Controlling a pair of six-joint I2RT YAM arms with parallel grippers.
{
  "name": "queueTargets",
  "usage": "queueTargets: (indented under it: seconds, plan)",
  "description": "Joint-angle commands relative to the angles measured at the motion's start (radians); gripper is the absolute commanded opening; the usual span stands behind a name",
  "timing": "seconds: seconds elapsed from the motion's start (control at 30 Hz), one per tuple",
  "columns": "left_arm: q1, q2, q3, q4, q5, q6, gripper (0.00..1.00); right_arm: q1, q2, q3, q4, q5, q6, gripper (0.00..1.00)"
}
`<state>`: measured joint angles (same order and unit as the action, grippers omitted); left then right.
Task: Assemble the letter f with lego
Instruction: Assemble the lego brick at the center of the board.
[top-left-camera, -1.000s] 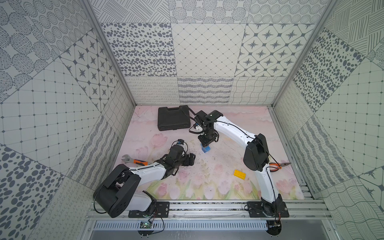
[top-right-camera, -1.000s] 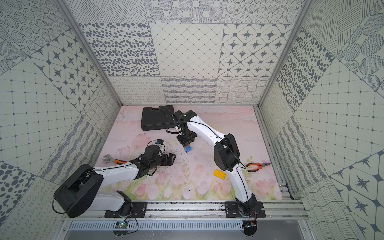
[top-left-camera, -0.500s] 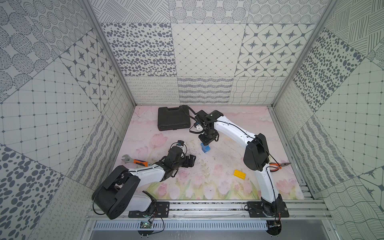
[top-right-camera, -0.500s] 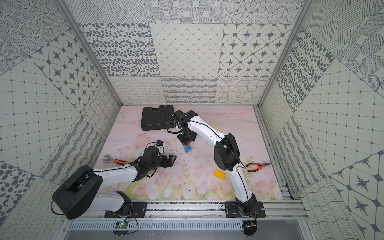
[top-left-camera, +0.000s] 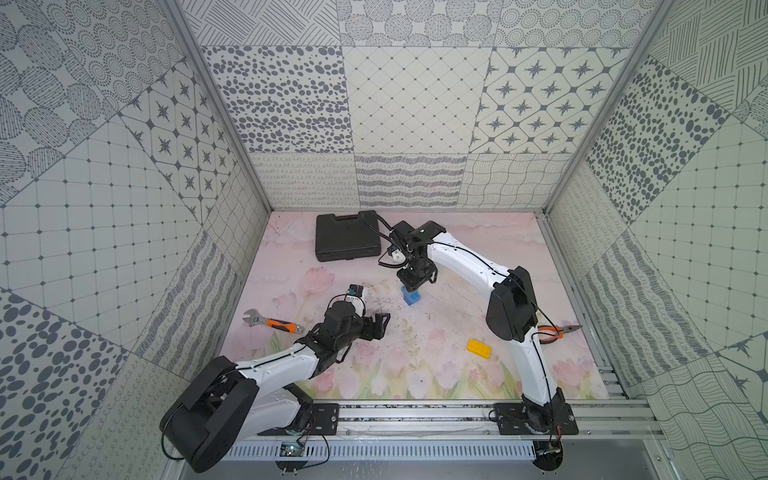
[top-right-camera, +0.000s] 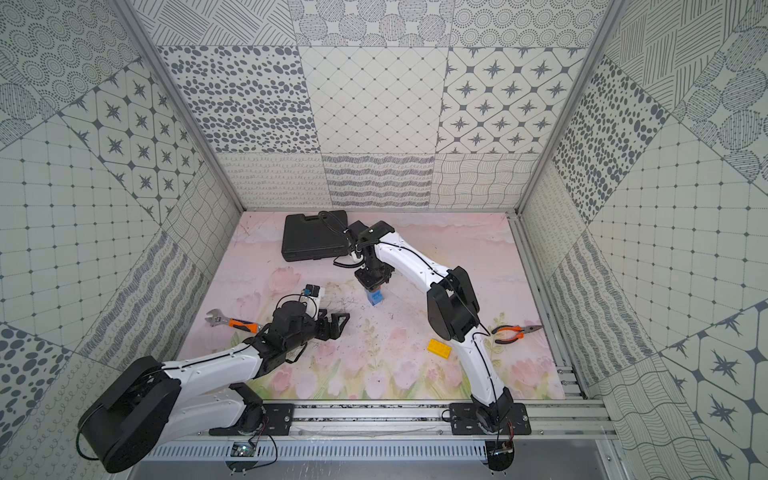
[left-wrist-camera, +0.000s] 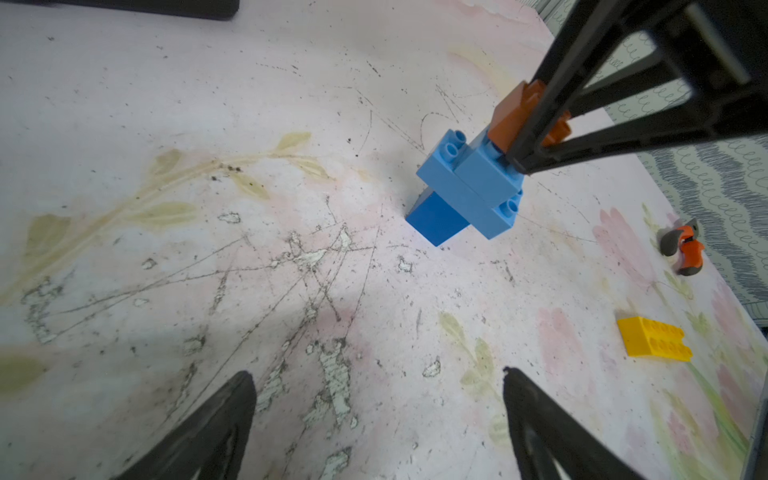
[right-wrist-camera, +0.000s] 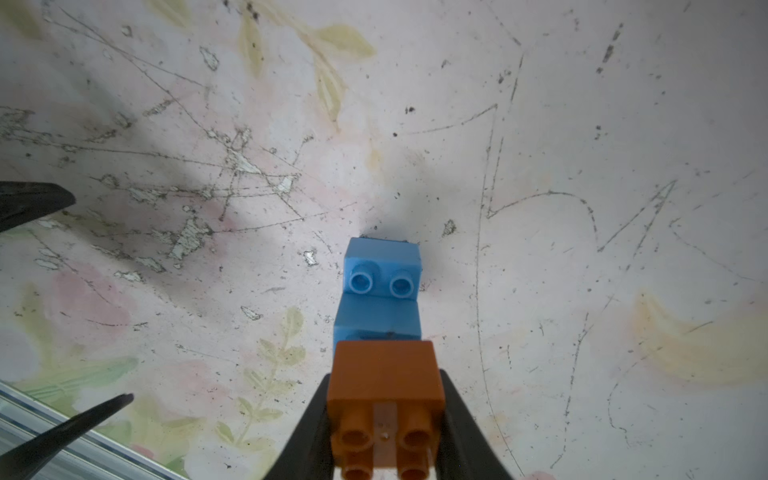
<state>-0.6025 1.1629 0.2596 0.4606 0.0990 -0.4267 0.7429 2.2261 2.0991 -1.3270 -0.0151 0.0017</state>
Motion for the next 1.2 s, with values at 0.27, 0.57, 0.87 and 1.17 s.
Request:
queueTargets:
  seconds: [0.27,0.57,0.87,1.17]
  plan:
    - [-0.006,-0.037,-0.011,0.055,0.018,0.051,0.93,0.005,0.021,-0.024,0.008,-0.008,-0.019,0.29]
    - [-0.008,-0.021,-0.001,0.055,0.031,0.055,0.93,0.006,0.048,-0.017,-0.014,-0.004,-0.025,0.29]
    - [-0.014,-0.042,-0.003,0.047,0.027,0.066,0.92,0.006,0.087,-0.005,-0.047,0.011,-0.021,0.29]
    - [-0.022,-0.054,0.000,0.041,0.016,0.091,0.92,0.005,0.117,0.009,-0.077,0.032,-0.025,0.29]
